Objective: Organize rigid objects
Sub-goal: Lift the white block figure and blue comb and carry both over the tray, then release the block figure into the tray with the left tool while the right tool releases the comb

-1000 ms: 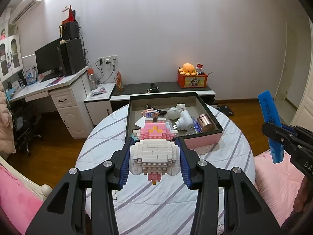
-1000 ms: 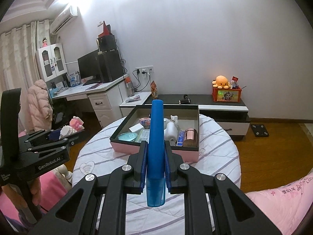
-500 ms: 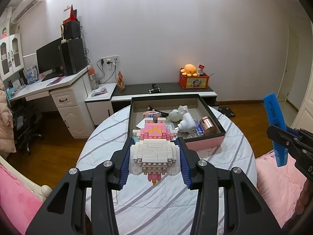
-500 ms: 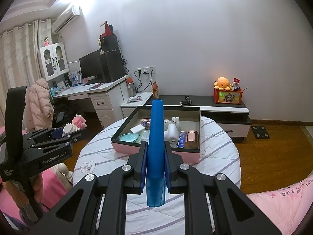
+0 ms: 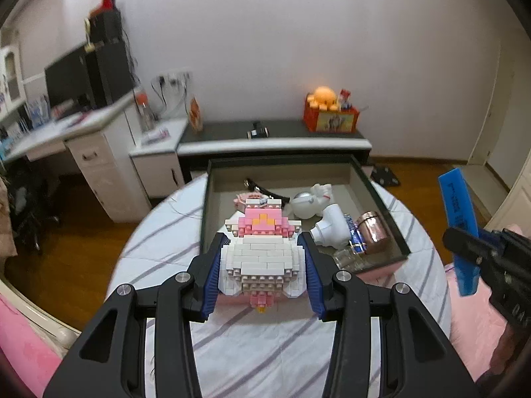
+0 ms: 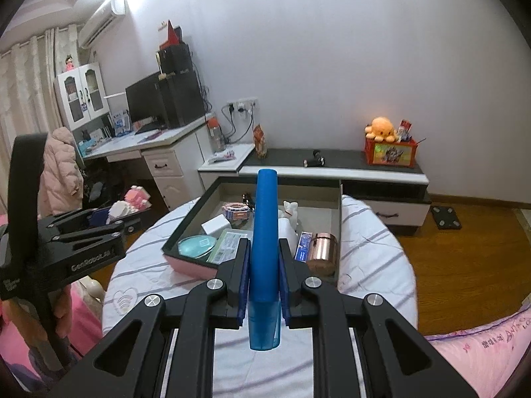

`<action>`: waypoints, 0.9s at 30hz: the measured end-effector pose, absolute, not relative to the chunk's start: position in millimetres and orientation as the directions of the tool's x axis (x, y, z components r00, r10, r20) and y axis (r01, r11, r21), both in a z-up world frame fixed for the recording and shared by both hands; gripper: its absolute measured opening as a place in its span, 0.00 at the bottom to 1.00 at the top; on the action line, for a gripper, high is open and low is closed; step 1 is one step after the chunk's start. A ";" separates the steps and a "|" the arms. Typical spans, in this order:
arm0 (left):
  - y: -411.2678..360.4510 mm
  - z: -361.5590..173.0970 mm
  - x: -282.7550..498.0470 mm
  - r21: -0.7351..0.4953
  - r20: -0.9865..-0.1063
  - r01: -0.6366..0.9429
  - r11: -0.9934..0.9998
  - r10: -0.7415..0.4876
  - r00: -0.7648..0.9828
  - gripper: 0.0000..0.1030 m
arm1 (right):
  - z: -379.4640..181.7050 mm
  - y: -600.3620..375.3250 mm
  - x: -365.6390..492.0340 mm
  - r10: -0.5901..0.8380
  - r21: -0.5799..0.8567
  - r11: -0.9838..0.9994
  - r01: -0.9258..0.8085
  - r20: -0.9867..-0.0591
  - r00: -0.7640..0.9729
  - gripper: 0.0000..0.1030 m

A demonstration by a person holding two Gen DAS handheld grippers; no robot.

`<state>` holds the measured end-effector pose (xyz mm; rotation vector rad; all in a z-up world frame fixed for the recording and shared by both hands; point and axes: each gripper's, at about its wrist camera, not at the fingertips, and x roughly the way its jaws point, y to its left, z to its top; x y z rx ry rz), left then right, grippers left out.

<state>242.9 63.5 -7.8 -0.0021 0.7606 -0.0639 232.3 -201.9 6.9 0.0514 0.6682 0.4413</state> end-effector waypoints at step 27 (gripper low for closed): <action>46.5 -68.3 366.5 0.068 -0.808 0.056 0.996 0.022 0.589 0.86 | -58.5 -190.6 364.7 0.323 0.157 0.936 -0.314 -0.737 0.594 0.56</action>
